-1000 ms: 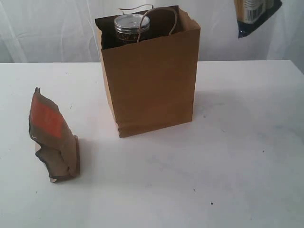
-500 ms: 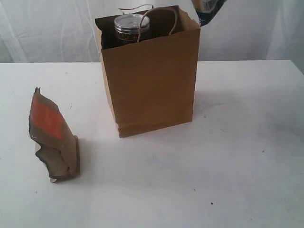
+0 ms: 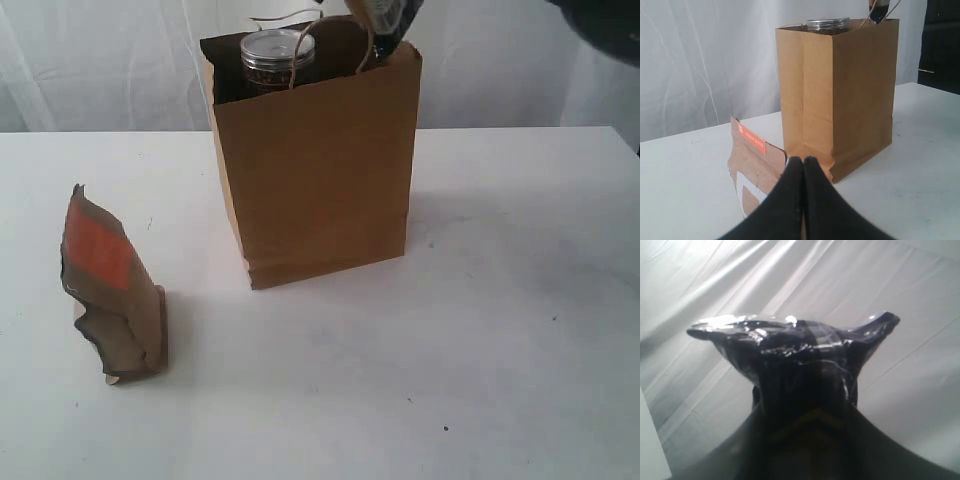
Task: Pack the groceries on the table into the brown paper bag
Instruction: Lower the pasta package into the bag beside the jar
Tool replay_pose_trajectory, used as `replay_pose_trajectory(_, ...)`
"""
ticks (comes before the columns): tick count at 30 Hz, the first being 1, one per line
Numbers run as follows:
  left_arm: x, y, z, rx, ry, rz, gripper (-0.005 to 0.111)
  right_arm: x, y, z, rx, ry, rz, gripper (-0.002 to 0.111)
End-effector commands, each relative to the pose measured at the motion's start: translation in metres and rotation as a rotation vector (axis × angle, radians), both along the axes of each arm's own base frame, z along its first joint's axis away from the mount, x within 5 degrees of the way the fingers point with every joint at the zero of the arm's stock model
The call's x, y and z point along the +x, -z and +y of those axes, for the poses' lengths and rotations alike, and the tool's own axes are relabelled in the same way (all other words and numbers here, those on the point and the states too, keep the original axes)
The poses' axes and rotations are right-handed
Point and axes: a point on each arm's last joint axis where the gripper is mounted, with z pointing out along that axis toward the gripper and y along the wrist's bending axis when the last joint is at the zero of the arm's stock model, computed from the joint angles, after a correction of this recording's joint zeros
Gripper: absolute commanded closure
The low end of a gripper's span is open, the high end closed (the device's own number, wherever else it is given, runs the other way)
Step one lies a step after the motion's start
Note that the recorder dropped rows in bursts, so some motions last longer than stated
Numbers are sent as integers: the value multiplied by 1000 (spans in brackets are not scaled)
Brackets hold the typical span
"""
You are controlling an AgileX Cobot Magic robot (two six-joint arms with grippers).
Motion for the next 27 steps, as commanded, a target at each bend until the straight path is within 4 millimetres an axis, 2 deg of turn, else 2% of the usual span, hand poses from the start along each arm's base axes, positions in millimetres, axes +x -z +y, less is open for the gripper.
replay_pose_trajectory(1, 0, 0, 0, 3, 2, -16, 107, 0, -6, 14, 28, -71, -66, 108)
replay_pose_trajectory(7, 0, 0, 0, 3, 2, -16, 107, 9, 9, 25, 48, -120, 13, 108)
replay_pose_trajectory(11, 0, 0, 0, 3, 2, -16, 107, 10, 10, 27, 94, -161, 58, 108)
replay_pose_trajectory(18, 0, 0, 0, 3, 2, -16, 107, 22, 17, 19, 170, -174, 165, 108)
replay_pose_trajectory(23, 0, 0, 0, 3, 2, -16, 107, 38, 24, 3, 200, -128, 224, 108)
replay_pose_trajectory(27, 0, 0, 0, 3, 2, -16, 107, 46, 36, 2, 197, -124, 286, 108)
